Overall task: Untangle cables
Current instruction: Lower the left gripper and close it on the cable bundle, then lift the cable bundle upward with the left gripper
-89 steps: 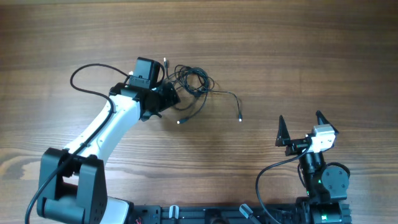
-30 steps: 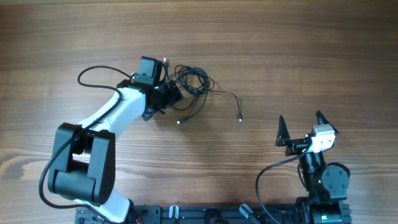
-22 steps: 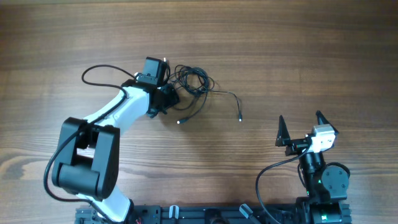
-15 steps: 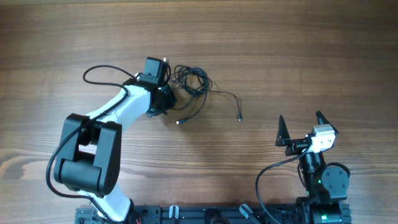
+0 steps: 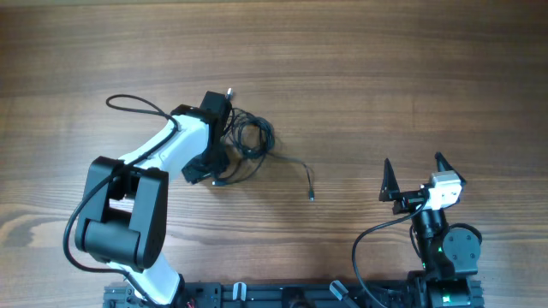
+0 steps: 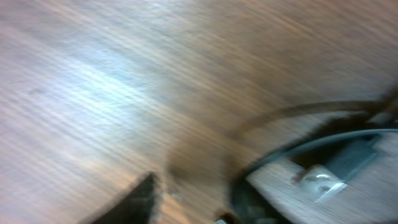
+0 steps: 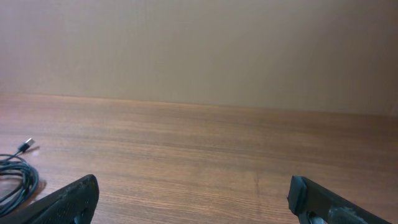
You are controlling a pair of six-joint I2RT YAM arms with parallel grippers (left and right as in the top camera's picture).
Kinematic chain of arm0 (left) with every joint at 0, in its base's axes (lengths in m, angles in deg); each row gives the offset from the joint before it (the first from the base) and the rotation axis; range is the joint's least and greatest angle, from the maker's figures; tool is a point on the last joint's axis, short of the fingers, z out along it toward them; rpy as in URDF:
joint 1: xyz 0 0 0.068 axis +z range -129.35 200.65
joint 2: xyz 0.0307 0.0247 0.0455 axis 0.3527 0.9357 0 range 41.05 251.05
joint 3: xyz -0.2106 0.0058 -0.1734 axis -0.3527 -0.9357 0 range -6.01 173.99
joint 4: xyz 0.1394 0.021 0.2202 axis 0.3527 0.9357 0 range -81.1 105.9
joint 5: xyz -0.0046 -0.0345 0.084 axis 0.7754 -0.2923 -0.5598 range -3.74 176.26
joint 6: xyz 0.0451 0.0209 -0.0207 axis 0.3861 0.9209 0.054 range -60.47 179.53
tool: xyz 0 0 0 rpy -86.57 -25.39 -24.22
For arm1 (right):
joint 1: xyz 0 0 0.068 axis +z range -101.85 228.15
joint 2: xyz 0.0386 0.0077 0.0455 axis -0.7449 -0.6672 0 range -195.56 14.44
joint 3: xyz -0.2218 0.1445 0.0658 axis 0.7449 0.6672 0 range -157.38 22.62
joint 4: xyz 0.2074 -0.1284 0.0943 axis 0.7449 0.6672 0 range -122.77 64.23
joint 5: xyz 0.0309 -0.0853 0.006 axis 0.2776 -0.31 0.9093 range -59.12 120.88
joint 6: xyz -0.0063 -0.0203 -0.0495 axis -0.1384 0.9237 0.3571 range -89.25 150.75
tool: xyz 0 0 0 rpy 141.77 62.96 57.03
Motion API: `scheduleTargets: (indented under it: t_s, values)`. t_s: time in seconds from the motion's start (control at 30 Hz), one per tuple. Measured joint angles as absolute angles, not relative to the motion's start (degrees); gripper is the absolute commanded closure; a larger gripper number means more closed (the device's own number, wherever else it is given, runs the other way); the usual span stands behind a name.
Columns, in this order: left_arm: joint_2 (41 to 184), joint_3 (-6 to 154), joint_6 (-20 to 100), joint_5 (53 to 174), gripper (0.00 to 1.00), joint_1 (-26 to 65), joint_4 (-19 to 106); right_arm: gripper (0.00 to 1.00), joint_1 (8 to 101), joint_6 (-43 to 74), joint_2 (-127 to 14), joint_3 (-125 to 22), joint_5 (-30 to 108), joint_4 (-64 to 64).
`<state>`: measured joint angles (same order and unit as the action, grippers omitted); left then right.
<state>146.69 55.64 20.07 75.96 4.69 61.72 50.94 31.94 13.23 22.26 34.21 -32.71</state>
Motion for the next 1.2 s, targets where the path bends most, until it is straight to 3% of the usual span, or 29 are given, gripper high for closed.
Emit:
scheduleTargets:
  t_s: [0.2, 0.3, 0.5, 0.87, 1.07, 1.13, 1.2]
  values:
    - [148.3, 59.7, 20.5, 71.6, 0.32, 5.9, 69.3, 0.0, 50.9, 31.9, 13.2, 22.3, 34.2, -32.7]
    - [148.7, 69.2, 21.6, 71.5, 0.29, 6.1, 72.4, 0.0, 50.9, 31.9, 13.2, 22.3, 34.2, -32.7]
    - [148.7, 76.5, 28.0, 85.0, 0.29, 6.0, 63.8, 0.0, 50.9, 31.9, 13.2, 22.3, 34.2, -32.7]
    - [152.9, 68.6, 29.9, 89.1, 0.29, 1.6, 56.4, 0.0, 50.9, 31.9, 13.2, 22.3, 34.2, -32.7]
    - [153.5, 65.6, 30.3, 87.1, 0.46, 1.6, 50.3, 0.0, 50.9, 31.9, 13.2, 22.3, 34.2, -32.7]
    - [153.4, 65.2, 30.5, 86.5, 0.68, 1.6, 48.0, 0.0, 50.9, 31.9, 13.2, 22.3, 34.2, -32.7]
    - [153.4, 65.1, 30.3, 86.3, 0.72, 1.6, 47.4, 0.0, 50.9, 31.9, 13.2, 22.3, 34.2, -32.7]
